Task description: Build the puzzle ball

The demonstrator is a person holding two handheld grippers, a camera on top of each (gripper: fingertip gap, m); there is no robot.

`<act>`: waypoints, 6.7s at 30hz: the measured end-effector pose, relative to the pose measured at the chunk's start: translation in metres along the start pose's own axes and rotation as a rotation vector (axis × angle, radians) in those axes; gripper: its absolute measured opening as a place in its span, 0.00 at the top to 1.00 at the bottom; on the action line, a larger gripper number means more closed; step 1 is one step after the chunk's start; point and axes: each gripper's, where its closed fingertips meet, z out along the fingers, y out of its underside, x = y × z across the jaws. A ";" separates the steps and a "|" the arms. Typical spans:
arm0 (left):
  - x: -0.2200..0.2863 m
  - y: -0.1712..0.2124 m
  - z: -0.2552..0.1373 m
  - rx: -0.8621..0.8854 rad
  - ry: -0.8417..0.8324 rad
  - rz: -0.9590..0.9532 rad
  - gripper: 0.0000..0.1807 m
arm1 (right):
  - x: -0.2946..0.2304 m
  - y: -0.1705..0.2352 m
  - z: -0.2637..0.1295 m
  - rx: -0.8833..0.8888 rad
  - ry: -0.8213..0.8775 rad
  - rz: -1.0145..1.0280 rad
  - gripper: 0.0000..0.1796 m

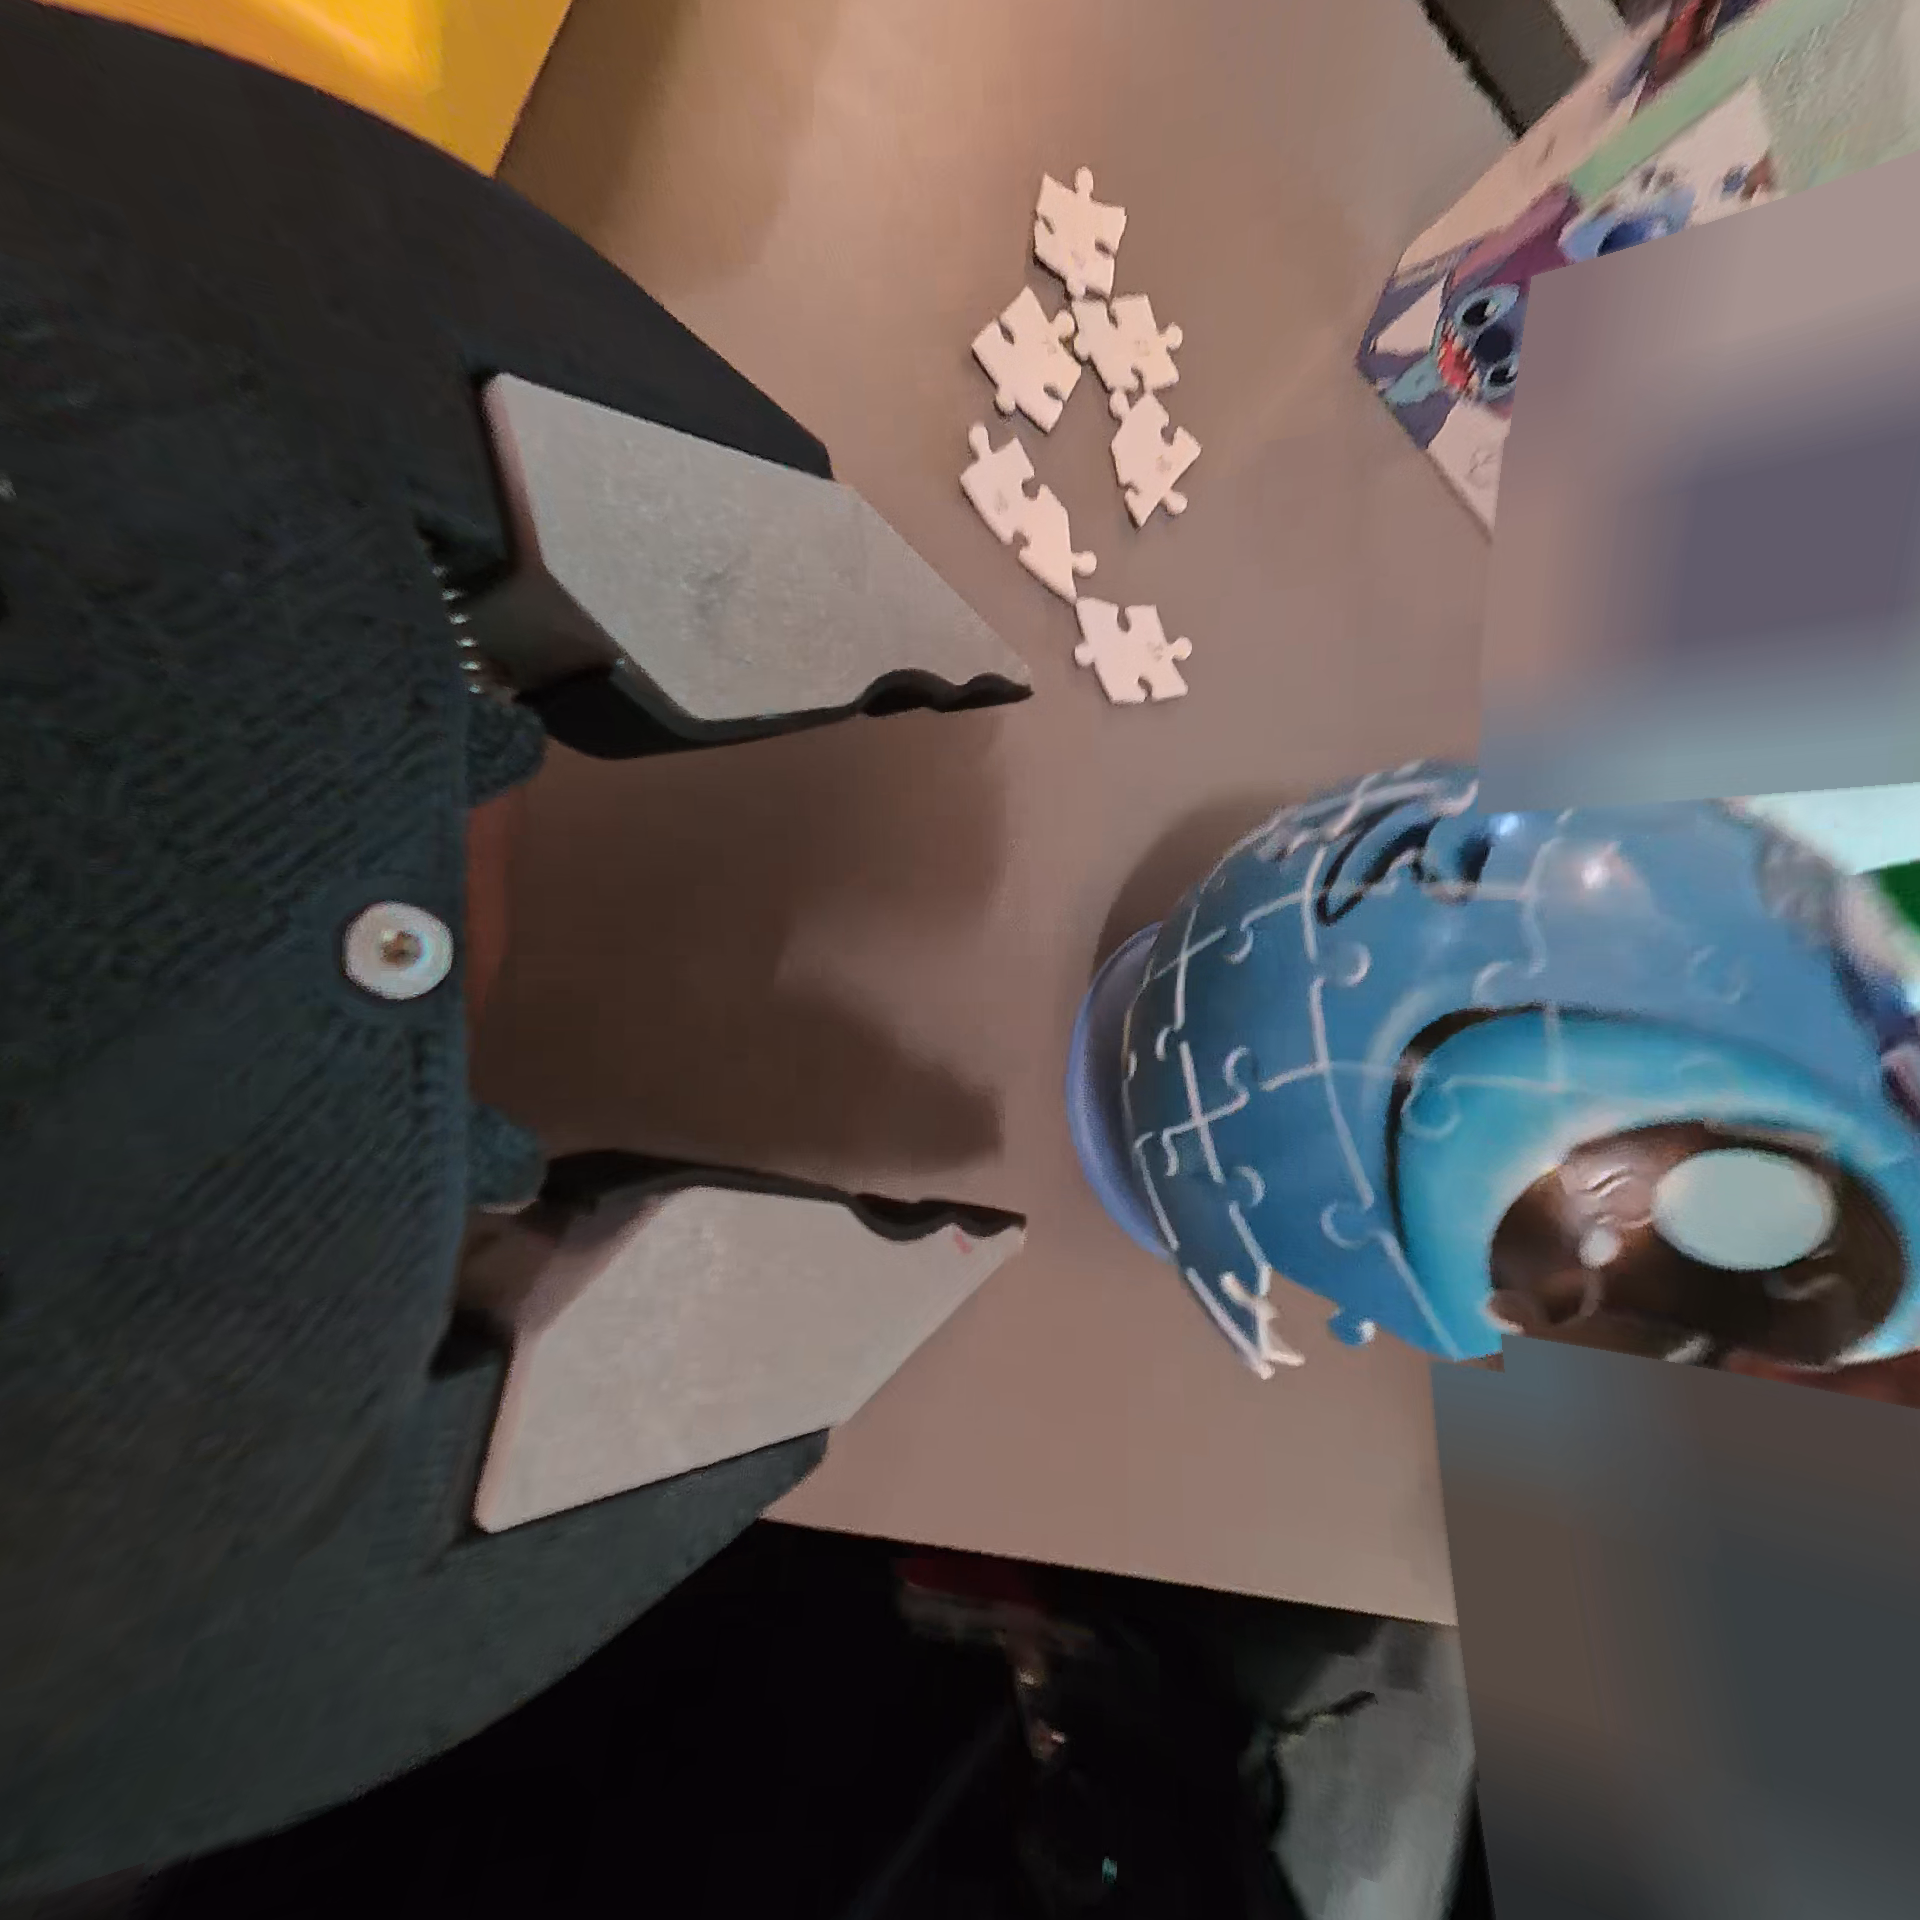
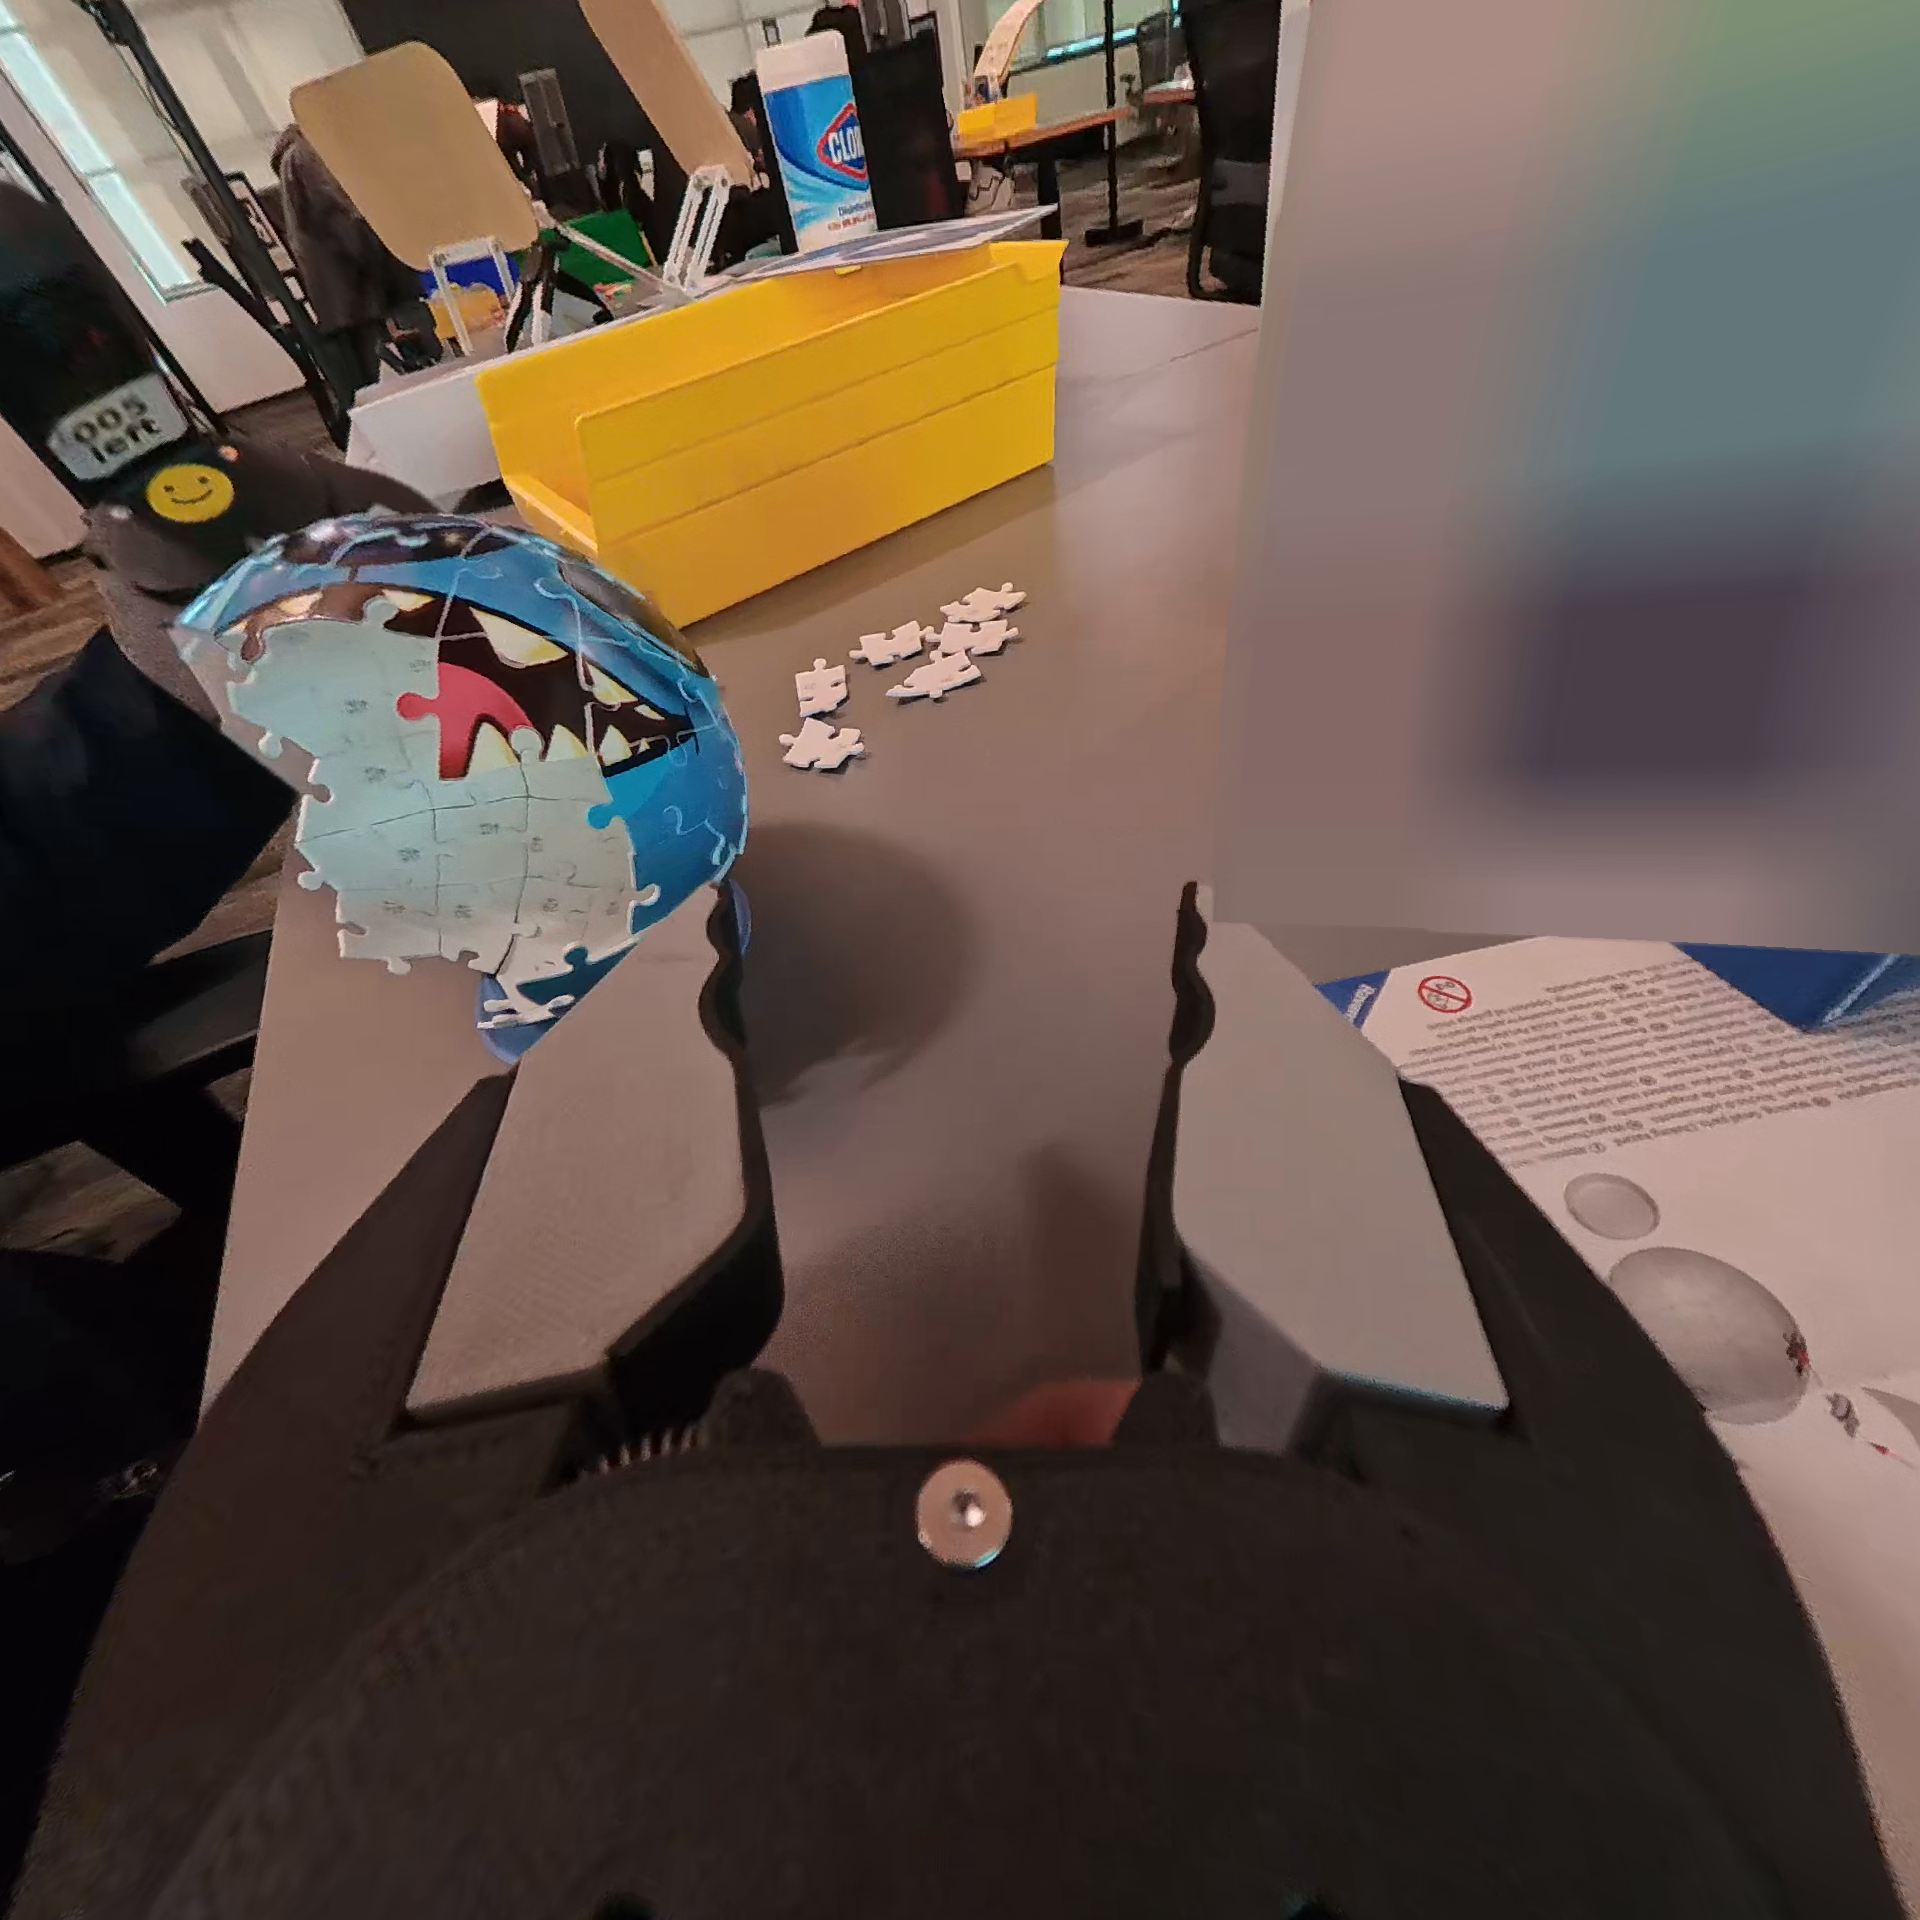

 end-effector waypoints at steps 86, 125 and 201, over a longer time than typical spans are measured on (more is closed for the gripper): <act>-0.078 0.020 -0.100 0.173 -0.610 -0.248 0.70 | -0.003 0.019 0.020 -0.156 0.078 -0.161 0.65; -0.048 0.050 -0.052 -0.106 -0.309 -0.271 0.72 | -0.009 -0.001 0.019 -0.021 0.016 -0.189 0.69; -0.316 0.091 -0.154 -0.822 -0.644 -0.285 0.73 | 0.016 -0.013 0.018 0.041 0.131 -0.116 0.71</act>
